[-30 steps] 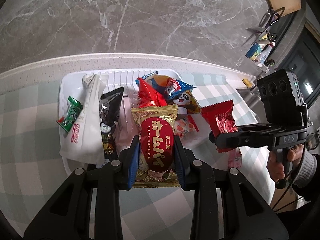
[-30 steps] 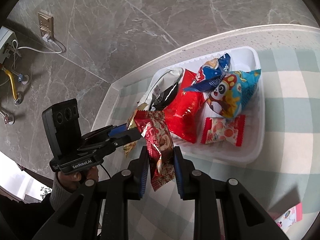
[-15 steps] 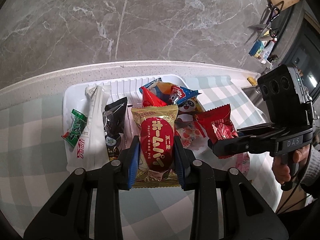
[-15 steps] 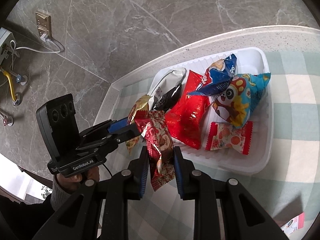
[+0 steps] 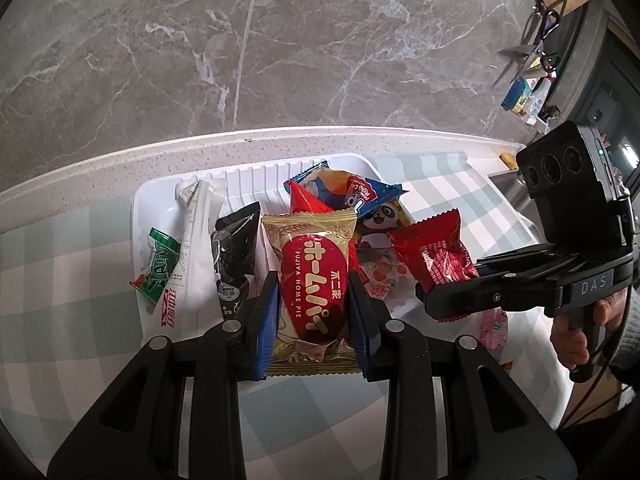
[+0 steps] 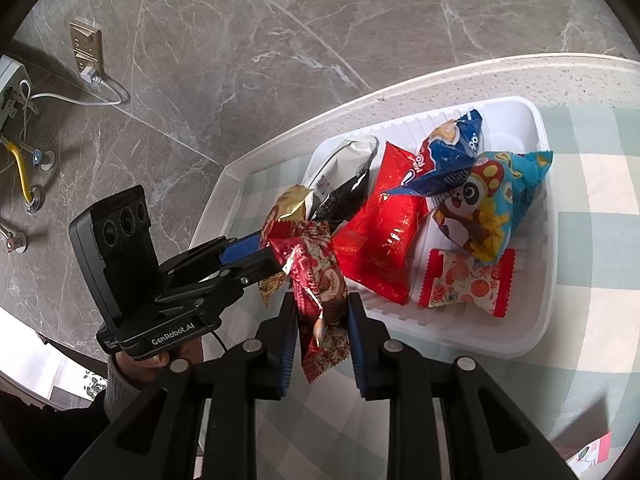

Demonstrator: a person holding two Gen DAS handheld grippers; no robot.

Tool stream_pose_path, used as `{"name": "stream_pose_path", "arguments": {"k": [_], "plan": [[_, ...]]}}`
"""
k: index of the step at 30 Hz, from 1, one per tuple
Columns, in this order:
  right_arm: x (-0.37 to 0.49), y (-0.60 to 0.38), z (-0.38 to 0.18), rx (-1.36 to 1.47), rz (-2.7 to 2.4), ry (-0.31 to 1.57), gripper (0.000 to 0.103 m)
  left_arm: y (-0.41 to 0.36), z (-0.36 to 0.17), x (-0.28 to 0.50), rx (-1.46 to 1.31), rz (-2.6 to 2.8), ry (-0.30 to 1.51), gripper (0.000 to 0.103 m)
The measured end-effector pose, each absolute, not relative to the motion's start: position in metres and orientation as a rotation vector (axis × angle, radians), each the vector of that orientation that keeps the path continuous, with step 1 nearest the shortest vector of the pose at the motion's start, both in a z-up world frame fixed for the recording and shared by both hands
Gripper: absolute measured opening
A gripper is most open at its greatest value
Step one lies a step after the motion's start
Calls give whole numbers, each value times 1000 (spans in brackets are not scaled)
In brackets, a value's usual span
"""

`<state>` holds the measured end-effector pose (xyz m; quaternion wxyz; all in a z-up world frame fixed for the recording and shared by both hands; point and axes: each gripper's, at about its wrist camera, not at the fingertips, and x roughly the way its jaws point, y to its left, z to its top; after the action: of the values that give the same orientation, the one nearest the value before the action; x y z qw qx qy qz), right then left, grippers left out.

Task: Organize snacks
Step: 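Carry the pie packet and wrapped candy over the white tray, then lower both packets into the tray and open both tools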

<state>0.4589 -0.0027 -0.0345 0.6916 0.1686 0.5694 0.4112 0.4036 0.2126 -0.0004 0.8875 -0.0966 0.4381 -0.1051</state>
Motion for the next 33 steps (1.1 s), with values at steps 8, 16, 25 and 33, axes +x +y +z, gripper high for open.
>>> {"name": "stream_pose_path", "arguments": {"k": [8, 16, 25, 33], "plan": [[460, -1, -34, 376, 922, 1271, 26, 213, 1, 404, -192, -215, 904, 29], [463, 3, -33, 378, 922, 1270, 26, 215, 1, 406, -190, -209, 900, 29], [474, 13, -27, 372, 929, 1254, 26, 218, 0, 407, -198, -202, 896, 29], [496, 30, -15, 347, 933, 1216, 26, 219, -2, 409, -211, -198, 894, 29]]}}
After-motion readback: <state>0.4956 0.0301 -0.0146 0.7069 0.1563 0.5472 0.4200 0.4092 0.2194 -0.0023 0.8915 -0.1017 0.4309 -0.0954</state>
